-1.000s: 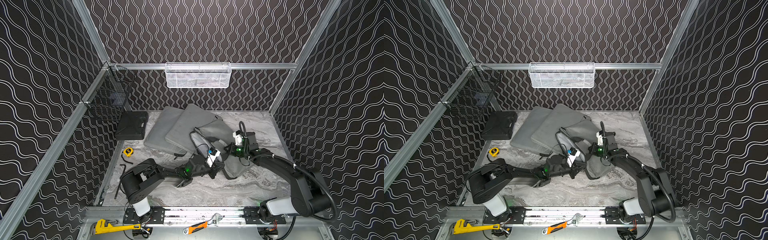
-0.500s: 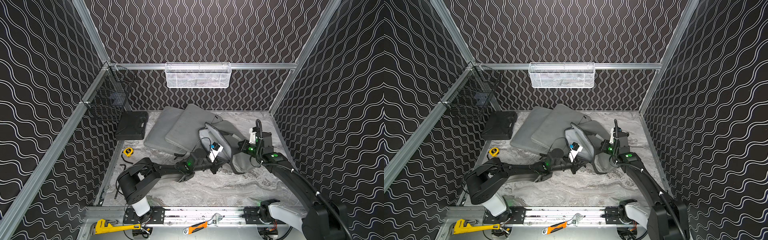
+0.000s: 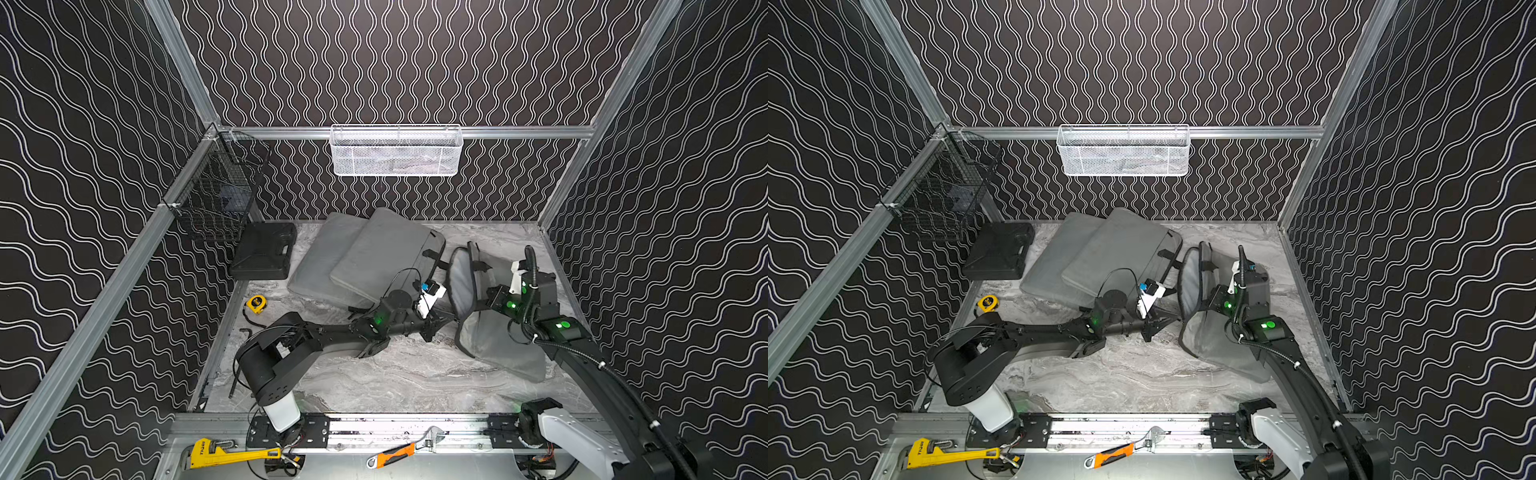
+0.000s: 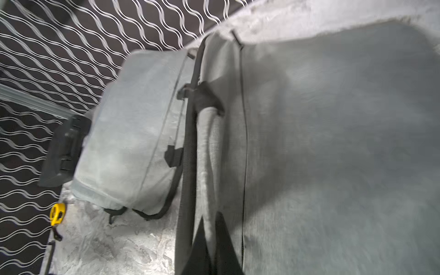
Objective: Open the zippered laptop bag and take out the laptop
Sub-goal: Unzip the zipper on the zippered laptop bag.
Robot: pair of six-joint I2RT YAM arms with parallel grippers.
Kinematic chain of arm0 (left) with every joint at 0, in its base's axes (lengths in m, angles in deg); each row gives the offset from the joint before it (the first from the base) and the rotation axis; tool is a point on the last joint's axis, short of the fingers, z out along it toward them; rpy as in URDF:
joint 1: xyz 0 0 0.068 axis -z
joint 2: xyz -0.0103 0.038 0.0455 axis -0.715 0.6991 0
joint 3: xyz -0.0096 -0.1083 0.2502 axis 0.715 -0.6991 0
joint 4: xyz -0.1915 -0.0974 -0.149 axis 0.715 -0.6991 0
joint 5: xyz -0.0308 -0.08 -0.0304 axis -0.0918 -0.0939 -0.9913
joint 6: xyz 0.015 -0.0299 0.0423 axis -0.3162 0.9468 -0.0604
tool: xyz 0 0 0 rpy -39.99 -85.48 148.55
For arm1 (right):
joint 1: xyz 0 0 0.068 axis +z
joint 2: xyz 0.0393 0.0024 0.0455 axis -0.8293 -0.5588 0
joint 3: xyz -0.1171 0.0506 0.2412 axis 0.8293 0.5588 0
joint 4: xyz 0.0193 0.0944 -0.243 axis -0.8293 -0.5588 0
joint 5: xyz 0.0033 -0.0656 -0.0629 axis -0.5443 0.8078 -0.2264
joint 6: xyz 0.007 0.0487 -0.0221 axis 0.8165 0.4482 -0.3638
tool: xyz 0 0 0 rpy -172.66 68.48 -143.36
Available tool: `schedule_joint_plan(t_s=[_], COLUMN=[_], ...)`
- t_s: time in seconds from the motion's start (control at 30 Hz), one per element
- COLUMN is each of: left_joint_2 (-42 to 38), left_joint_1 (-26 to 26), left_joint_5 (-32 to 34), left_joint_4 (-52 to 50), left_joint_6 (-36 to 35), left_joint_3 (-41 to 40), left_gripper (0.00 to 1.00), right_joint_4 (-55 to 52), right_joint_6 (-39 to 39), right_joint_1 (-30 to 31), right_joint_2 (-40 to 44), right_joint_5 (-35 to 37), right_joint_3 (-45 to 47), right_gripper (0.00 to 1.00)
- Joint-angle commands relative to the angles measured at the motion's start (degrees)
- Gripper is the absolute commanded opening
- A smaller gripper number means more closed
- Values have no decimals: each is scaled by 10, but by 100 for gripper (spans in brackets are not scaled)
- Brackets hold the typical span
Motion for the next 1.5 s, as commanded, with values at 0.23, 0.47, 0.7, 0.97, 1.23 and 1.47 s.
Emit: schedule_joint_plan(t_s=[0.23,0.47,0.7,0.97,1.23,1.47], left_joint_2=[10,33,35,27,21,11], left_joint_1=[-12,-12,-12,-12,-12,-9], left_joint_5=[-17,-20,-18,-11,-10,-9], left_joint_4=[2,28,26,16,12,23], left_joint_6=[-19,-11,-20,-36,-49,-50], left_joint_3=[10,-6,-11,-23,-41,-65], left_gripper=[0,0,0,0,0,0], right_joint_4=[33,-20,-79,-123,-118,-111], right_joint_6=[10,-8,-36,-52,-59,-68], right_joint_1=[0,22,68,105,110,110], right_joint_2=[-128,-248,-340,-402,-403,-411], right_joint_5=[-77,-101,-65,-16,-3,-5], right_joint_3=[-43,-96,-162,-205,-213,-230], right_gripper=[63,72,73,63,24,0])
